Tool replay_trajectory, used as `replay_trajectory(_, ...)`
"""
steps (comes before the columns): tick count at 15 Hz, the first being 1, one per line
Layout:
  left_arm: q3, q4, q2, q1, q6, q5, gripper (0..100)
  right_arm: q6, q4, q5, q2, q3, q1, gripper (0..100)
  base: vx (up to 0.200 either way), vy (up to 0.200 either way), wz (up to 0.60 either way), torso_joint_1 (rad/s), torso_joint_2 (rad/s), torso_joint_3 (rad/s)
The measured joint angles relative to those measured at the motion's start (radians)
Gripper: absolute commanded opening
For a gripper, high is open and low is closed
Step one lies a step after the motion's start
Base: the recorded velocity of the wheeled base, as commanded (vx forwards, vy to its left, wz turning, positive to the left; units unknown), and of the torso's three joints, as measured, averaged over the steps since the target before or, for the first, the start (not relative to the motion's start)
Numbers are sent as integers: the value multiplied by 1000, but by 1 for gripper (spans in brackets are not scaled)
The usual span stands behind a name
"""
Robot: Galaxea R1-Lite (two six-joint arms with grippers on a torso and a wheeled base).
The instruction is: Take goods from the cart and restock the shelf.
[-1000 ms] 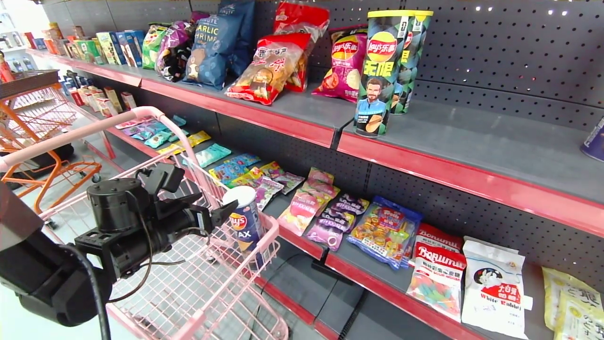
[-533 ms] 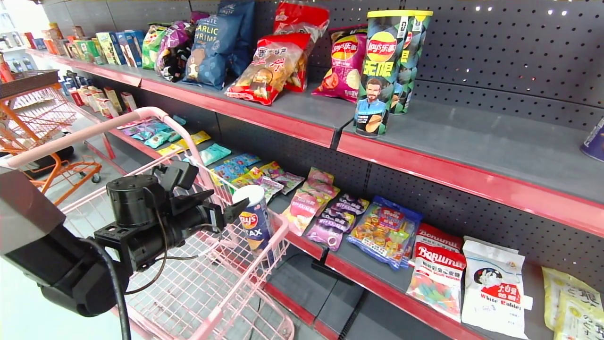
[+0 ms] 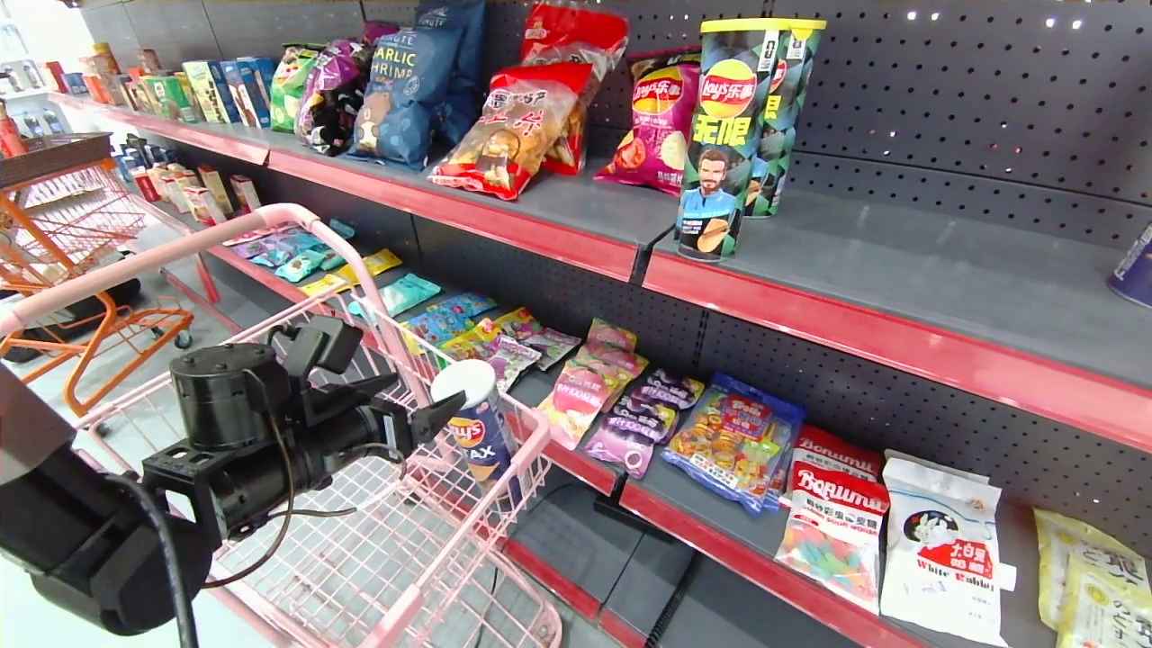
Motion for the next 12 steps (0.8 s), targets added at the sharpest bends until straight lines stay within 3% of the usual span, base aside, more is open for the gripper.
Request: replay_trajectory(12,-8,-24,-35,11,0,2,100,0,0,0,0,0,0,100,0,0,0,0,0,0)
